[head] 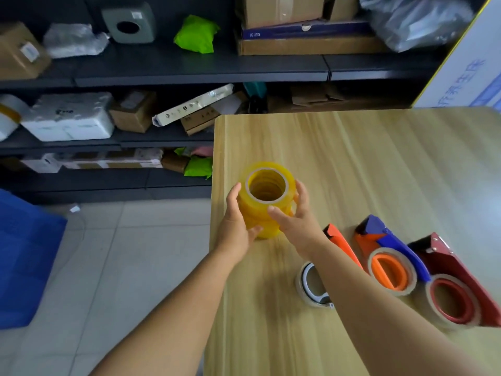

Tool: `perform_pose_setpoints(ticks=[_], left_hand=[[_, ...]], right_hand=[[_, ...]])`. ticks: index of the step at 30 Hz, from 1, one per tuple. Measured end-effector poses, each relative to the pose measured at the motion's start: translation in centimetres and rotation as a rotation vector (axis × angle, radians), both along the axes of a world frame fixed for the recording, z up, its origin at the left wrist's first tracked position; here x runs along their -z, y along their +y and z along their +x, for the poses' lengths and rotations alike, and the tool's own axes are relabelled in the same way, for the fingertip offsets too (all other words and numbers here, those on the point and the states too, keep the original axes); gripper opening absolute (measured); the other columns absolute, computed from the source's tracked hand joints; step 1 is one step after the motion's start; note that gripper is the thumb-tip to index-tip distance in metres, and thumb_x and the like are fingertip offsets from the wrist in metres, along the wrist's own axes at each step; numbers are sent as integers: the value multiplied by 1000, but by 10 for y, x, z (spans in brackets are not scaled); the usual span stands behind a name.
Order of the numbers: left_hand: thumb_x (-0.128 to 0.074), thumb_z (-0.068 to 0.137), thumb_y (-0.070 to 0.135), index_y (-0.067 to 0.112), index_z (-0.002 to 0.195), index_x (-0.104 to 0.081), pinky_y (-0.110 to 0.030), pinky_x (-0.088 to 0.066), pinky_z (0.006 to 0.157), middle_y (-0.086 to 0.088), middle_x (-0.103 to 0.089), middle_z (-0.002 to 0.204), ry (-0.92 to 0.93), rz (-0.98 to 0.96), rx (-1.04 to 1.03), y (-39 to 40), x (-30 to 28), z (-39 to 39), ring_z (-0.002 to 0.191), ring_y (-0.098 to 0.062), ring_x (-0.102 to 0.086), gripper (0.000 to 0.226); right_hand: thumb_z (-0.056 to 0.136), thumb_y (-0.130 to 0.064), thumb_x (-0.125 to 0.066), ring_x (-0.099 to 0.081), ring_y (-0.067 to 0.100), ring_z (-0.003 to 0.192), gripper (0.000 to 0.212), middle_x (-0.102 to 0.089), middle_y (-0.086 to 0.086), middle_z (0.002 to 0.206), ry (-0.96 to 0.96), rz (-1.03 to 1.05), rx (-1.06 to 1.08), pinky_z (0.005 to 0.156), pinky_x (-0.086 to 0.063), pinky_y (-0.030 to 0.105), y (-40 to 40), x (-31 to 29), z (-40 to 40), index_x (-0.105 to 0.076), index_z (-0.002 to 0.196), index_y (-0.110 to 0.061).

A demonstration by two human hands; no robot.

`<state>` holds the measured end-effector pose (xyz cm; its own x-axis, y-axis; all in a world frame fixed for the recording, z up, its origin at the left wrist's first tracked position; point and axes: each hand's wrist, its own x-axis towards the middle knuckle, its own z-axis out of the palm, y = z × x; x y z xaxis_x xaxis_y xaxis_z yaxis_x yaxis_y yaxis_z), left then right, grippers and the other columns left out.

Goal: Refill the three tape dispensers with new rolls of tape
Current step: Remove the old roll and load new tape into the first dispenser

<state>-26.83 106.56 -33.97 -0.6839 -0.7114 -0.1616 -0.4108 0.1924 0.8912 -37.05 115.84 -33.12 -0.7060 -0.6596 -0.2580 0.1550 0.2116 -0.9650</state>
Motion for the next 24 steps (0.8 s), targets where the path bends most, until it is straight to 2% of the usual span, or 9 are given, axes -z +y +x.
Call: perform_pose_setpoints(ticks=[4,9,12,18,20,21,22,23,24], left_hand=[[-65,85,6,41,145,1,-37,-39,104,1,-31,151,-106,-36,1,0,-8,3,132,-17,-40,95],[-62,89,16,43,142,22,-30,-37,85,2,-21,157,-282,-150,42,13,-19,12,128,-25,-46,103],[-61,89,25,37,142,27,-33,-41,89,4,-21,157,-309,-171,57,31,-19,22,127,-25,-47,103],[-55,91,35,30,147,19,-39,-37,103,4,-12,160,-305,-123,224,74,-18,35,136,-25,-38,92],[-55,91,38,27,149,13,-38,-36,105,2,-12,160,-292,-118,281,87,-18,39,139,-23,-33,90],[-56,91,39,27,150,10,-36,-36,105,2,-14,159,-277,-113,295,94,-18,40,139,-22,-32,89],[-56,90,40,26,150,7,-34,-35,105,2,-16,159,-262,-102,305,100,-18,42,140,-21,-31,88],[-56,90,41,26,151,4,-33,-34,105,2,-18,158,-252,-89,313,106,-18,44,140,-20,-31,86],[-56,90,40,26,151,0,-32,-33,107,2,-19,158,-251,-79,323,112,-18,45,140,-19,-30,84]], right_hand=[[85,-21,-70,-37,11,132,87,-37,-13,138,15,37,-29,109,-34,38,-1,-2,-4,-13,148,-34],[87,-32,-67,-33,16,137,87,-30,-4,152,112,163,-51,112,-30,40,-1,-10,-1,-8,151,-29],[89,-38,-61,-29,21,140,86,-24,-1,156,176,261,-74,111,-30,38,10,-17,8,-3,152,-25],[92,-42,-54,-40,20,134,69,-39,4,149,291,407,-39,106,-36,33,62,-29,35,-20,150,-24],[93,-36,-53,-50,16,115,54,-55,0,124,348,462,-26,93,-36,24,82,-32,44,-32,141,-23],[93,-32,-53,-48,14,100,41,-54,-6,105,410,500,-45,83,-32,20,91,-32,48,-36,130,-26],[92,-27,-53,-43,12,92,32,-48,-9,98,471,533,-59,78,-29,18,101,-32,51,-34,118,-27],[91,-22,-54,-43,12,93,33,-49,-8,103,503,539,-61,78,-29,17,109,-32,53,-35,118,-25],[91,-19,-55,-48,11,102,43,-51,-6,119,508,539,-59,83,-33,18,117,-32,55,-37,130,-22]])
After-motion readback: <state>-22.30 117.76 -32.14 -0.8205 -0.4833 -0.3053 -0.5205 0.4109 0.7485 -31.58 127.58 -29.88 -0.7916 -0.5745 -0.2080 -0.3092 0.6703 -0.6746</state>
